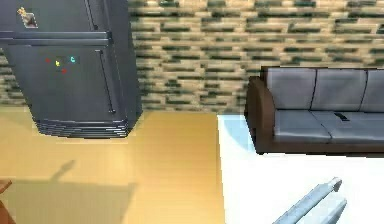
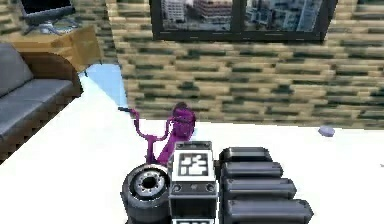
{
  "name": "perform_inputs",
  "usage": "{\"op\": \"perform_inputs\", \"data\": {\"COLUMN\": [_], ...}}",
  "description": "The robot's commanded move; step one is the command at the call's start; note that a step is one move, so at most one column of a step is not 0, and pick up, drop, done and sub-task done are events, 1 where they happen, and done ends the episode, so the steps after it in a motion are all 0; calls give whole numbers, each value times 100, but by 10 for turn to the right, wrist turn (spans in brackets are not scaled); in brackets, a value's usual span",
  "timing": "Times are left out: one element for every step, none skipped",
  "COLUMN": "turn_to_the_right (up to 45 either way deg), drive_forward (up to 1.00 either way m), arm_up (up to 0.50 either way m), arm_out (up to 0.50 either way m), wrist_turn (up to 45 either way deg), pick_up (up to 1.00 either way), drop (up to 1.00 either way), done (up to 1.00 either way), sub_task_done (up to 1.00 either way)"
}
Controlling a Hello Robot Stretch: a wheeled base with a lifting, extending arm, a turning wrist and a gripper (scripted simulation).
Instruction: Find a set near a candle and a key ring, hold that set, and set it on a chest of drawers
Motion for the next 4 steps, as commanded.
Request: {"op": "perform_inputs", "data": {"turn_to_the_right": [0,-450,-60,0], "drive_forward": [75,0,0,35], "arm_up": [0,0,0,0], "arm_out": [0,0,0,0], "wrist_turn": [0,0,0,0], "pick_up": [0,0,0,0], "drop": [0,0,0,0], "done": [0,0,0,0], "sub_task_done": [0,0,0,0]}}
